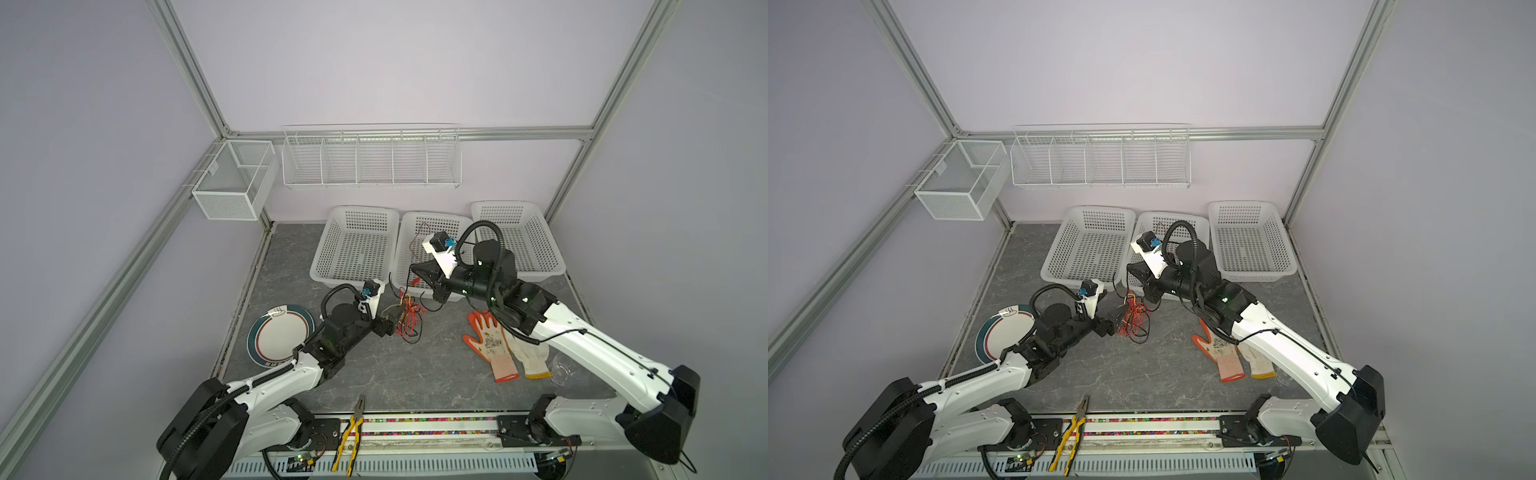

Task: Untangle the cables
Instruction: 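Pull the black wire up with the right gripper while the left grasps yellow wire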

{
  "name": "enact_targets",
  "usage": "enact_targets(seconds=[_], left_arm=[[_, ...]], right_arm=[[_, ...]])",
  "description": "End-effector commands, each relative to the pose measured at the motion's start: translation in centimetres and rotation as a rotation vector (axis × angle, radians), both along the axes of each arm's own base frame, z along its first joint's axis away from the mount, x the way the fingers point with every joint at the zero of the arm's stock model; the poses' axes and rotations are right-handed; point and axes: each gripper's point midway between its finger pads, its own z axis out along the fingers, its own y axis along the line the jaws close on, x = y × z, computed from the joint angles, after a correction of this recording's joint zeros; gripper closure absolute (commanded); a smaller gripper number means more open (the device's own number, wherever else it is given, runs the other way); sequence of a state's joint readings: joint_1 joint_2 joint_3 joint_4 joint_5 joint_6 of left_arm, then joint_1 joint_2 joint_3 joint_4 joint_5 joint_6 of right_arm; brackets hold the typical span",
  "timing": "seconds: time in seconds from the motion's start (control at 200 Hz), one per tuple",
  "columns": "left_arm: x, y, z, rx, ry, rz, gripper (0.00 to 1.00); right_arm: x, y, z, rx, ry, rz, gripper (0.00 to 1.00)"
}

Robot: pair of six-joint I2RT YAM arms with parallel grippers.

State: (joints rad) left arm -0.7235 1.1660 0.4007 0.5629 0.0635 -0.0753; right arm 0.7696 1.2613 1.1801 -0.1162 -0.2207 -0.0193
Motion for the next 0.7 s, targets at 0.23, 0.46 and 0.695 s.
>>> enact_targets(seconds=[0.23, 0.46, 0.695], left_arm=[[0.6, -0.5, 0.8, -0.019, -0.035, 0.012, 0.58], [0.4, 1.2, 0.7, 0.041, -0.027, 0.071, 1.00], [0.4, 4.3, 1.6, 0.053, -0.003, 0.208, 1.00]], right_arm=[[0.6, -2.0, 2.3, 0.029, -0.056, -0.117, 0.93], [2.1, -4.8, 0.0, -0.067, -0.032, -0.289, 0.93], [3.9, -10.4, -3.3, -0.159, -0.008, -0.571, 0.93]])
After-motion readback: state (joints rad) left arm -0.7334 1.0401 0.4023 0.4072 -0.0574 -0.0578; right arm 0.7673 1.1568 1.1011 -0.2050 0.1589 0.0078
